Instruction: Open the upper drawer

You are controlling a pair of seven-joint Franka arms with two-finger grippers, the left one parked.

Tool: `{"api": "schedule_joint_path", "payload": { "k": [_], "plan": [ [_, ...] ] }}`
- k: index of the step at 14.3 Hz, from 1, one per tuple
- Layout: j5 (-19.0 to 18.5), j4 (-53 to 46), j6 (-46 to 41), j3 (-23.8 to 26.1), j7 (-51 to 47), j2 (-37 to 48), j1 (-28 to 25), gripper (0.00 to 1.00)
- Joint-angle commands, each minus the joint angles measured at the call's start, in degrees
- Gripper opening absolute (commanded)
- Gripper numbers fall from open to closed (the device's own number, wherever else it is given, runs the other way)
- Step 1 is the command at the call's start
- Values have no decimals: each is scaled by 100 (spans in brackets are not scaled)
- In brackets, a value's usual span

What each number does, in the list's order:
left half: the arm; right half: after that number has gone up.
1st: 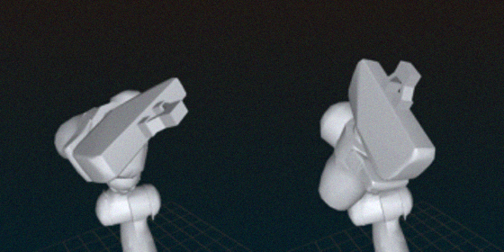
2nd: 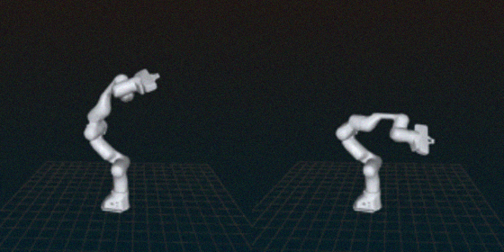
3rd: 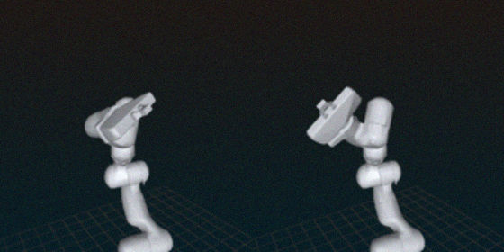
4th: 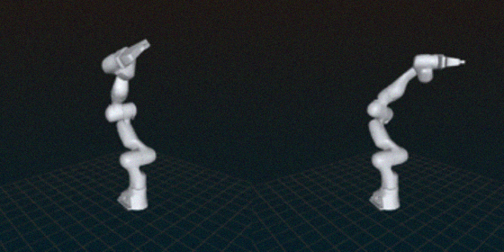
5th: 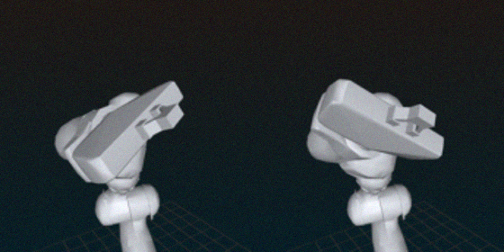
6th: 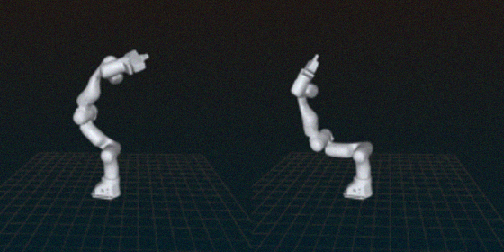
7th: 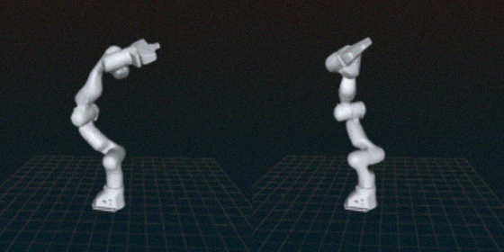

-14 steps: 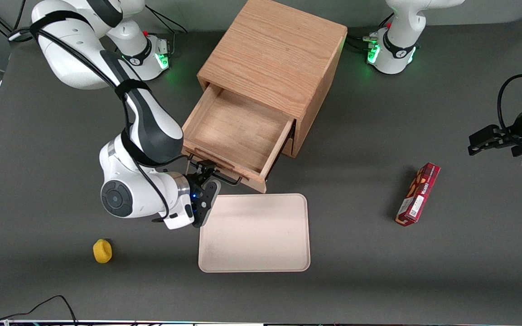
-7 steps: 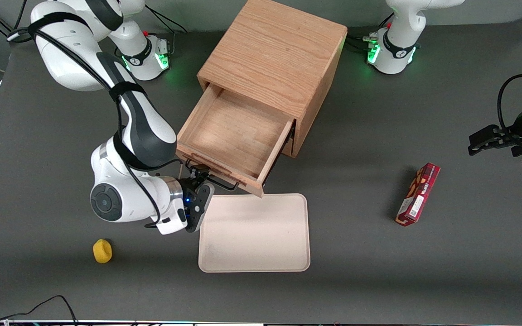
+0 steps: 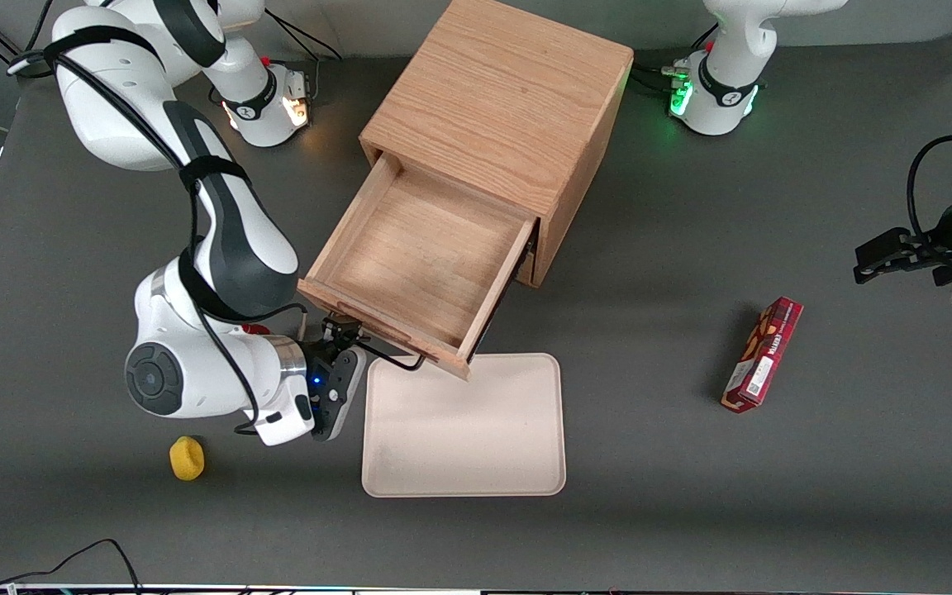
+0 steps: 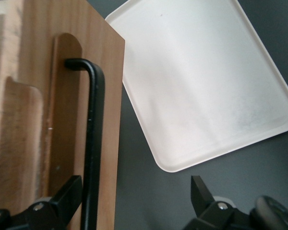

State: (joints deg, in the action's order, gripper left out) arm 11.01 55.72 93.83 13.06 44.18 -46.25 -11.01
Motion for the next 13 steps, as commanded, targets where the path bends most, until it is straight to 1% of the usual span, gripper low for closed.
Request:
{"api": "schedule_joint_path", "payload": {
  "k": [1, 3, 4, 5, 6, 8, 9, 11, 12, 13],
  "plan": [
    [-73, -290, -225, -23, 100, 106, -68, 100],
    [-73, -282, -339, -58, 39, 667, -51, 100],
    [-168, -238, -391, -92, -14, 1001, -85, 100],
    [-543, -229, -418, -154, -180, 1291, -103, 100],
    [-904, -159, -523, -111, -660, 1581, -94, 100],
    [-934, -115, -1101, -128, -1898, 1986, -51, 100],
    [-934, -97, -1391, -145, -2261, 2180, -33, 100],
    [-925, -79, -2163, -251, -2615, 2445, 46, 100],
    [-960, -53, -2837, -390, -2625, 2558, 116, 100],
    [-986, 121, -3236, -609, -2625, 2725, 108, 100]
  ]
}}
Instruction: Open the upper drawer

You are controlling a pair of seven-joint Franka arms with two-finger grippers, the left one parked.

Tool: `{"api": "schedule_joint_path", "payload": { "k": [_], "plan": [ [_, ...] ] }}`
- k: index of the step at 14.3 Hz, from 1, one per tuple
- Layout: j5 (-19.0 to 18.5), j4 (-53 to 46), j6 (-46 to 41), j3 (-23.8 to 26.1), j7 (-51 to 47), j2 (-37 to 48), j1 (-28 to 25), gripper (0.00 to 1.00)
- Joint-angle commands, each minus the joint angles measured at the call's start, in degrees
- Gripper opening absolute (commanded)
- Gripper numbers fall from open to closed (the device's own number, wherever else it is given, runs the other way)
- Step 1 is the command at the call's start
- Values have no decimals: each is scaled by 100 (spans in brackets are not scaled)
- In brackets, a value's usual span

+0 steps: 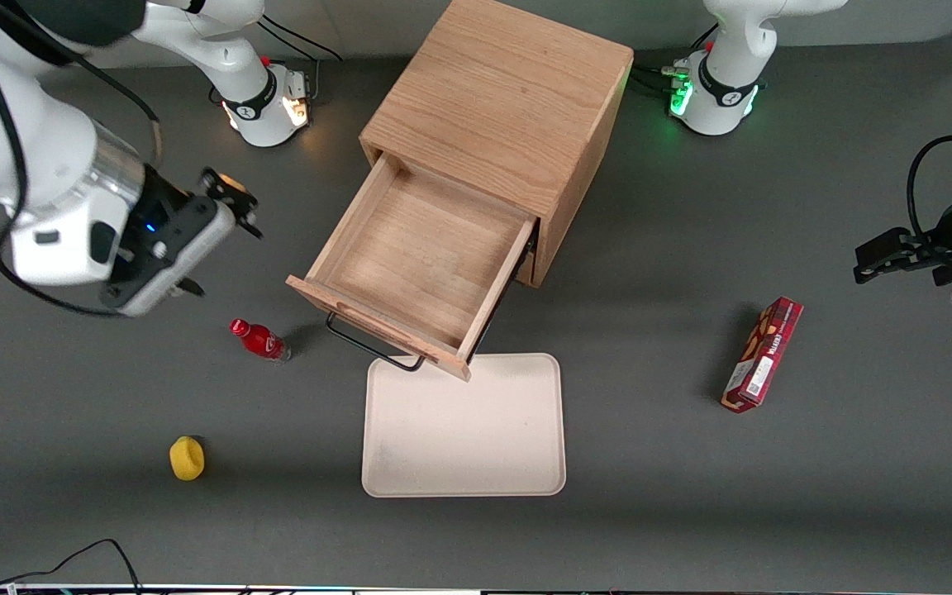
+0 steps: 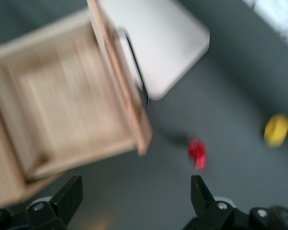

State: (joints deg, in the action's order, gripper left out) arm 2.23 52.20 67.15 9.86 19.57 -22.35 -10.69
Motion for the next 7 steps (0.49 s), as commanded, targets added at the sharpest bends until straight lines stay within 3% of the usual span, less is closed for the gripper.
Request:
{"api": "schedule_joint_path", "payload": {
  "k": [1, 3, 7],
  "plan": [
    [-144, 884, -624, -448, -164, 641, 67, 100],
    [-136, 1990, -276, -738, -269, 1326, 67, 100],
    [-241, 5082, 1630, -1153, -384, 3320, 76, 100]
  ]
}}
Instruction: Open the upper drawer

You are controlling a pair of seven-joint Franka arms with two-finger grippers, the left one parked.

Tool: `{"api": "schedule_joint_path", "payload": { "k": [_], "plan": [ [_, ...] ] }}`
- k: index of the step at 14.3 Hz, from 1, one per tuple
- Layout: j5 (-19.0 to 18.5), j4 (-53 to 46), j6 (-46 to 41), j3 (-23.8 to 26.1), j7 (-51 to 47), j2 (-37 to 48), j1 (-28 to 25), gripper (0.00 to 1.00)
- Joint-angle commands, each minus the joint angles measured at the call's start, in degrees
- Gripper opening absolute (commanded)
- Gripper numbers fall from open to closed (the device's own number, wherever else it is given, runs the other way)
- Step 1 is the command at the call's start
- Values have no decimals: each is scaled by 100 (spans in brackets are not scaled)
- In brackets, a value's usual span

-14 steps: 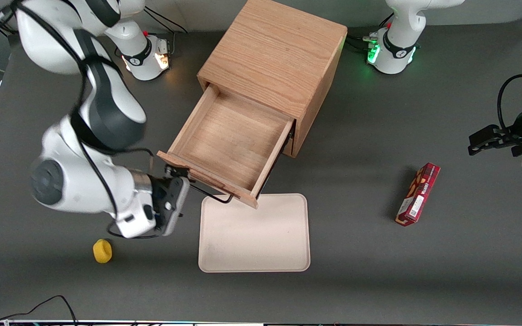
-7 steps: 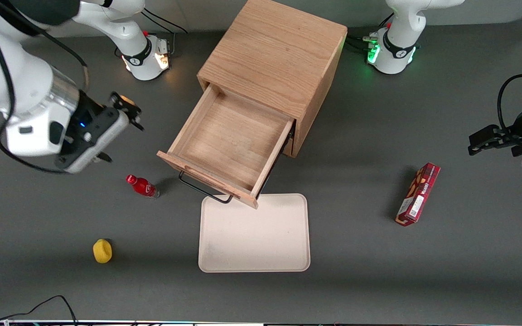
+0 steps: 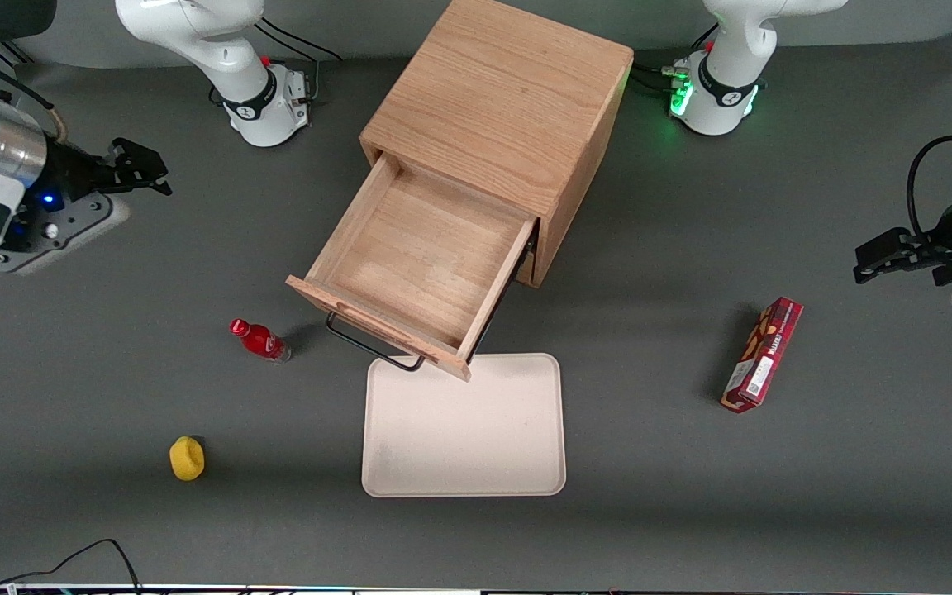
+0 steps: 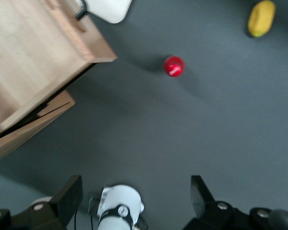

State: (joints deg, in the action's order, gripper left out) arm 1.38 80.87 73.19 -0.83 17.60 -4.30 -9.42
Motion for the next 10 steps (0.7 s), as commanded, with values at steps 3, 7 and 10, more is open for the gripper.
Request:
{"api": "schedule_joint_path", "payload": {
  "k": [3, 7, 10],
  "plan": [
    [-331, 3127, 1690, -197, -195, 2188, -33, 100],
    [-481, 2663, 1488, -409, -712, 1837, -42, 100],
    [-315, 2636, 1357, -497, -1693, 1854, -95, 100]
  ]
}}
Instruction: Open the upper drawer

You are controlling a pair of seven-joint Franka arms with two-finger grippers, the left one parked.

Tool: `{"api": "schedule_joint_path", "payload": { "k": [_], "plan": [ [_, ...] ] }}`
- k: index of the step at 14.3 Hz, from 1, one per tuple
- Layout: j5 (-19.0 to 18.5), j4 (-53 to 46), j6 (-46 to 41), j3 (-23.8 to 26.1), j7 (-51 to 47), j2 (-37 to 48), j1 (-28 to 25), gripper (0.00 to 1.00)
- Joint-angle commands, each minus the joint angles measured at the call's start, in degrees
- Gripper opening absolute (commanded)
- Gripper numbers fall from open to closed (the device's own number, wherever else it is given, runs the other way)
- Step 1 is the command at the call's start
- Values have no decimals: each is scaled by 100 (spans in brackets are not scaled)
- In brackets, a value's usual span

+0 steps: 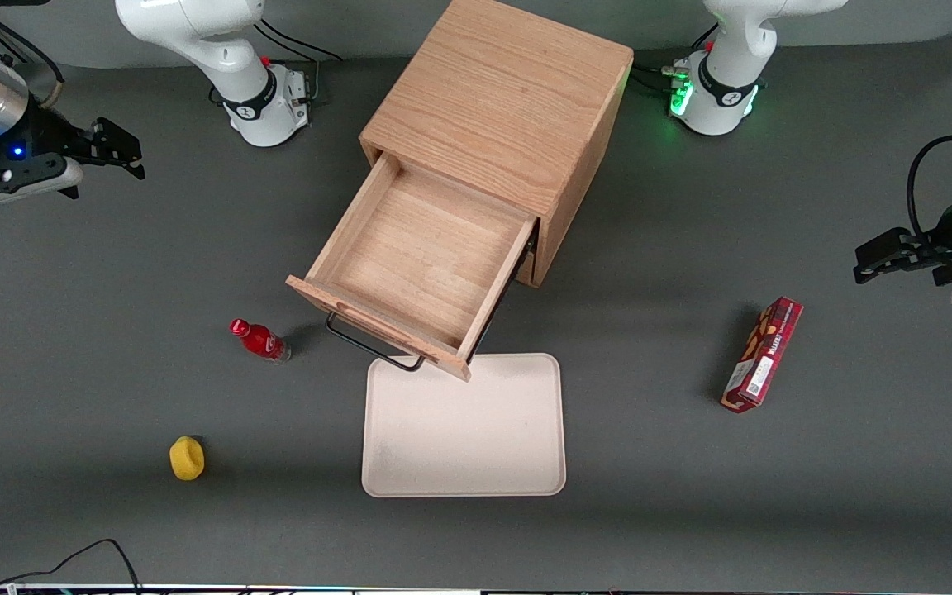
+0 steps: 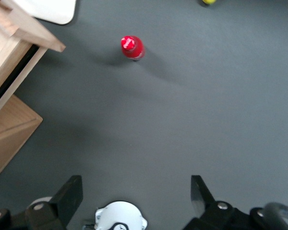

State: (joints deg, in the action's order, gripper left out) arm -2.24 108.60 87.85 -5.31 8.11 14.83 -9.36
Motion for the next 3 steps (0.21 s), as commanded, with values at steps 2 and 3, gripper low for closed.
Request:
{"api": "schedule_joint_path", "payload": {
  "k": [2, 3],
  "plan": [
    [101, -146, -127, 4, -1223, -59, -127, 100],
    [127, -138, -136, 21, -1267, -59, -119, 100]
  ]
}}
